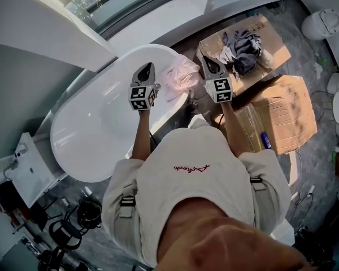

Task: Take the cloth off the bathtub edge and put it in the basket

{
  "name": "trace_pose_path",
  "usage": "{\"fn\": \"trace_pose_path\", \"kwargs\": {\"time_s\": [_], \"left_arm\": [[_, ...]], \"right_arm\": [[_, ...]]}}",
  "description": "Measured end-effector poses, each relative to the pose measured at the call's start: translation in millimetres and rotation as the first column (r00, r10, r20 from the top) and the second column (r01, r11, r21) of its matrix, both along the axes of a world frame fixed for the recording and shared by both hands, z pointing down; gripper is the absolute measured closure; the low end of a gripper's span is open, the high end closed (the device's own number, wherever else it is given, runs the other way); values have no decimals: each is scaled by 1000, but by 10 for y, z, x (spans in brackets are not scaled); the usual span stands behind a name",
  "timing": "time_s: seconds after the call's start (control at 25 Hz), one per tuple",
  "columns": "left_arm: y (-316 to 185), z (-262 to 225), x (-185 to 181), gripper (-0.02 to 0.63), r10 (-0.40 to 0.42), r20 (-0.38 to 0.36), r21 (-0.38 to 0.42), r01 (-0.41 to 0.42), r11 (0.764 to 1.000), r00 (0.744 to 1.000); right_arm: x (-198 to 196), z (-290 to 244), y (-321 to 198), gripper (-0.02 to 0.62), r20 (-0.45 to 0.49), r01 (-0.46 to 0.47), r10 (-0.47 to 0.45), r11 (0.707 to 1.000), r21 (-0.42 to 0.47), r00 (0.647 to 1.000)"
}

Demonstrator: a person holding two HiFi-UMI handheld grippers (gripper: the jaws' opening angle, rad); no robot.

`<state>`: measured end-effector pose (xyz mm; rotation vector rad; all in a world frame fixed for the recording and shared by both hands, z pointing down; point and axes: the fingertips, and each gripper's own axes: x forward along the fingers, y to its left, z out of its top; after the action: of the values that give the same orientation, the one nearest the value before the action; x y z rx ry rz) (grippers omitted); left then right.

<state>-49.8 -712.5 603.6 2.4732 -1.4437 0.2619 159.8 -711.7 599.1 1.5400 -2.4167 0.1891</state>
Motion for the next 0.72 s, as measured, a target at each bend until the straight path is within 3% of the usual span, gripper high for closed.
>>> {"fn": "trace_pose_path", "kwargs": {"time_s": [0.32,0.72], "left_arm": [[-301,534,171,606,0,16,-107,2,994,1000],[-536,1473,342,606,-1,27,-267,8,964,1000]], "right_arm": [[64,542,-342,591,4,37,-36,994,-107,999],[108,1447,-626,591,25,64,-60,965,-255,998]]}}
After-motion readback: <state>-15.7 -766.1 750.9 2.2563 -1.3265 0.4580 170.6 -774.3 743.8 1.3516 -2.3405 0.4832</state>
